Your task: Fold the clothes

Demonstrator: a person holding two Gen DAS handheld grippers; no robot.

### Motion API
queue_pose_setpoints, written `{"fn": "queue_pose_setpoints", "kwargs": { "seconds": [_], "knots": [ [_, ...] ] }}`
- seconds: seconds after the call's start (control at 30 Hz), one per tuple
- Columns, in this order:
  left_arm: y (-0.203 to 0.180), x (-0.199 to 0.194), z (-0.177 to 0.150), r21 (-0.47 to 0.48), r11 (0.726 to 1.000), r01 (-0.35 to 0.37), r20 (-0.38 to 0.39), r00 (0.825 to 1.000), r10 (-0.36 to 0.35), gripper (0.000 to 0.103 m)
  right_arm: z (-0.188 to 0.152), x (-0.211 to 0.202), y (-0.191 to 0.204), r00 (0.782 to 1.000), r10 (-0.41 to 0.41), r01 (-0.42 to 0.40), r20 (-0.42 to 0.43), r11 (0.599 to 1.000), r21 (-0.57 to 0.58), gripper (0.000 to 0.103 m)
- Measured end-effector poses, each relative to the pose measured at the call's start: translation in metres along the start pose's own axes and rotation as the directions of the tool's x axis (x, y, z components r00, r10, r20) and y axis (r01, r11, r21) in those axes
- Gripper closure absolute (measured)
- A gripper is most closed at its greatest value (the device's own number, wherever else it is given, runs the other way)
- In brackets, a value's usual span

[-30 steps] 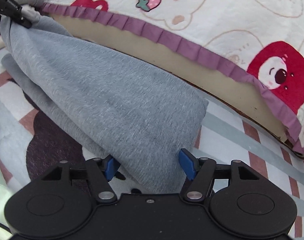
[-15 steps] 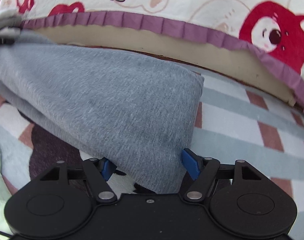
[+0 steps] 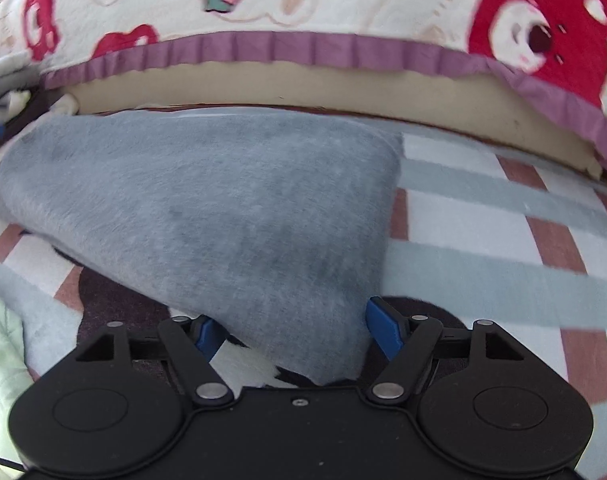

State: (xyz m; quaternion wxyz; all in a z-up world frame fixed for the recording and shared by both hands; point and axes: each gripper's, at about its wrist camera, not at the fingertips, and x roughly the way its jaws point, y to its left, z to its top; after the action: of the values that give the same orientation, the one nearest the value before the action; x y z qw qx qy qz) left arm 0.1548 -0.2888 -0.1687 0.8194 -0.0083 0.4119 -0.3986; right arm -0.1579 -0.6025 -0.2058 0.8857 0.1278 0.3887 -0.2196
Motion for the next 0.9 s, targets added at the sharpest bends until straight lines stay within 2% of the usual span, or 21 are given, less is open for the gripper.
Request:
{"fn": "queue_pose_setpoints", "kwargs": {
  "seconds": [0.03,0.1,0.17,0.23,0.33,0.37,0.43,0.47,0.53,0.57,0.63,0.7,0.8,0.9],
  "knots": [
    [-0.002,0.013,-0.006,0.011,1.0,-0.025,-0.041,0.999,0.025,0.05,-0.001,0.001,-0.006,1.0,0.001,0.0,-0.008,0.999,0.04,0.026],
    [0.002,0.036,-0.017,0.013,0.996,-0.092,-0.063,0.994,0.093,0.053,-0.004,0.003,-0.02,1.0,0.016,-0.014,-0.013,0.992,0.126,0.026],
    [0.002,0.039,-0.017,0.018,0.994,-0.106,-0.025,0.994,0.106,0.054,-0.008,0.004,-0.028,0.999,0.042,-0.041,0.001,0.983,0.18,0.026],
    [-0.004,0.039,-0.015,0.032,0.99,-0.138,-0.021,0.99,0.139,0.054,-0.01,0.005,-0.029,0.998,0.057,-0.06,0.021,0.979,0.197,0.025],
    [-0.019,0.033,-0.023,0.111,0.976,-0.189,0.031,0.982,0.186,0.054,-0.009,0.008,-0.03,0.995,0.085,-0.094,0.051,0.975,0.2,0.027],
    [-0.03,0.027,-0.025,0.149,0.968,-0.204,0.069,0.978,0.196,0.054,-0.007,0.006,-0.031,0.992,0.099,-0.114,0.083,0.973,0.202,0.036],
    [-0.051,0.015,-0.029,0.212,0.952,-0.223,0.153,0.969,0.193,0.053,-0.004,-0.003,-0.032,0.976,0.133,-0.167,0.17,0.964,0.205,0.064],
    [-0.064,0.006,-0.03,0.22,0.955,-0.196,0.194,0.969,0.154,0.052,-0.002,-0.011,-0.034,0.965,0.141,-0.189,0.222,0.96,0.208,0.07],
    [-0.084,-0.001,-0.032,0.2,0.978,-0.058,0.207,0.978,0.016,0.047,0.004,-0.026,-0.034,0.946,0.138,-0.206,0.293,0.955,0.213,0.078],
    [-0.093,0.004,-0.032,0.185,0.982,0.025,0.177,0.982,-0.058,0.045,0.008,-0.03,-0.033,0.942,0.137,-0.206,0.306,0.957,0.204,0.079],
    [-0.11,0.03,-0.036,0.173,0.979,0.105,0.065,0.991,-0.117,0.044,0.015,-0.035,-0.029,0.937,0.141,-0.205,0.321,0.963,0.177,0.08],
    [-0.121,0.055,-0.045,0.166,0.981,0.105,-0.031,0.994,-0.101,0.044,0.02,-0.039,-0.031,0.932,0.149,-0.22,0.329,0.957,0.19,0.08],
    [-0.13,0.064,-0.056,0.204,0.978,0.049,-0.033,0.999,-0.043,0.044,0.024,-0.043,-0.033,0.923,0.175,-0.257,0.342,0.942,0.214,0.08],
    [-0.128,0.064,-0.055,0.208,0.976,0.058,-0.038,0.998,-0.051,0.044,0.032,-0.043,-0.031,0.921,0.187,-0.277,0.341,0.931,0.238,0.078]
  ]
}}
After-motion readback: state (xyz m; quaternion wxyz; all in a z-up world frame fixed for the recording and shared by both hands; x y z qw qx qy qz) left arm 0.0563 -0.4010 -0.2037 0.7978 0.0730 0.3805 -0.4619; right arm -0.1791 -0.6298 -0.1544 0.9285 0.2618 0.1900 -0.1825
